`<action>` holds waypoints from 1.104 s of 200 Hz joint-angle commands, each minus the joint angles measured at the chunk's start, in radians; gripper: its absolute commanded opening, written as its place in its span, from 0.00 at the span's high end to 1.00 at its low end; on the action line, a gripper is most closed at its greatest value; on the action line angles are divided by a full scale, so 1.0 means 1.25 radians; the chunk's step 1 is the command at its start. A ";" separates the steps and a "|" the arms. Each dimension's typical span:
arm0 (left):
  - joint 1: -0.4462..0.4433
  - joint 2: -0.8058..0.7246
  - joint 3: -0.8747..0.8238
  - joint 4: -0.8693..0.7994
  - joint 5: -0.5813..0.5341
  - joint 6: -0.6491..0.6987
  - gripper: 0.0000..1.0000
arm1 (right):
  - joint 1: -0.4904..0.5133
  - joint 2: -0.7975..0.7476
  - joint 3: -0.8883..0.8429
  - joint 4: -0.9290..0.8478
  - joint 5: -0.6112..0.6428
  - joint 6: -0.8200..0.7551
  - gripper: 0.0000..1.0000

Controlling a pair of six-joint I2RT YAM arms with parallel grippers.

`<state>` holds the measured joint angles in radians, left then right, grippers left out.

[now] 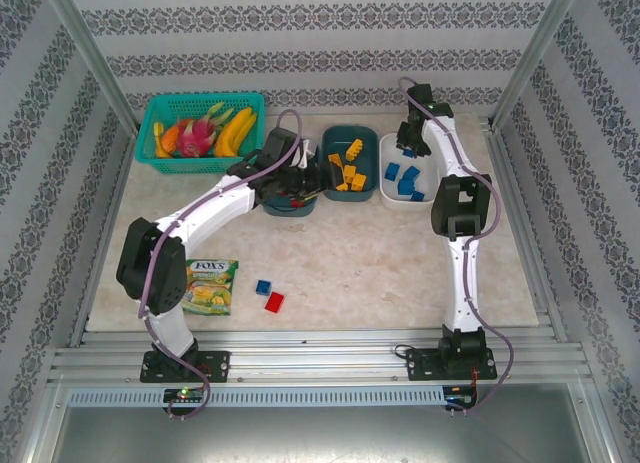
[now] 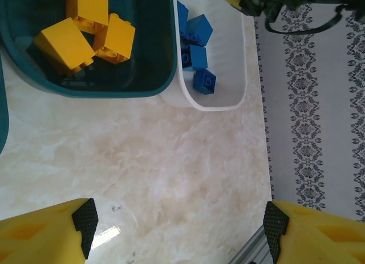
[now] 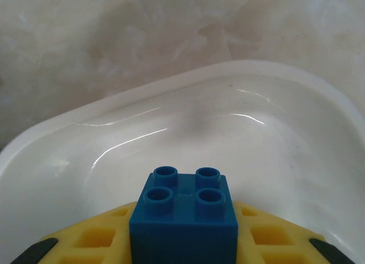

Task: Sort the legos into containers by color

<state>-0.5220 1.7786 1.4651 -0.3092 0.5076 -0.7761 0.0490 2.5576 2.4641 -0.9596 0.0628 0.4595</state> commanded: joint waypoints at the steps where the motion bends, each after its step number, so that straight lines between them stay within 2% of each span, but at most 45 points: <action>1: -0.012 0.005 0.027 0.014 -0.015 -0.007 0.21 | -0.009 0.037 0.047 -0.059 -0.025 -0.017 0.80; 18: -0.012 0.006 0.028 0.009 -0.018 -0.007 0.21 | -0.009 0.044 0.046 -0.059 -0.041 -0.020 0.75; 40: -0.013 0.004 0.026 0.007 -0.021 -0.008 0.21 | -0.007 0.038 0.047 -0.067 -0.048 -0.014 0.61; 61: -0.012 0.001 0.032 -0.004 -0.021 -0.001 0.21 | -0.002 0.011 0.046 -0.071 -0.042 -0.012 0.51; 94: -0.013 -0.031 0.042 -0.050 -0.039 0.024 0.21 | 0.016 -0.085 0.011 -0.076 -0.015 -0.005 0.46; 116: -0.012 -0.085 0.029 -0.107 -0.090 0.042 0.21 | 0.049 -0.218 -0.128 -0.014 -0.010 -0.004 0.47; 140: -0.012 -0.191 -0.035 -0.170 -0.183 0.071 0.21 | 0.136 -0.390 -0.359 0.101 -0.033 -0.024 0.47; 172: -0.011 -0.376 -0.162 -0.244 -0.280 0.084 0.21 | 0.305 -0.598 -0.676 0.251 -0.057 -0.042 0.40; 196: -0.012 -0.526 -0.258 -0.308 -0.315 0.078 0.20 | 0.440 -0.676 -0.807 0.284 -0.082 -0.007 0.38; 221: -0.011 -0.670 -0.332 -0.389 -0.336 0.053 0.20 | 0.598 -0.694 -0.868 0.317 -0.112 0.001 0.36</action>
<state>-0.5247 1.0641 1.1255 -0.6357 0.1589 -0.7036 0.6716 1.7126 1.4502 -0.6323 -0.0334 0.4419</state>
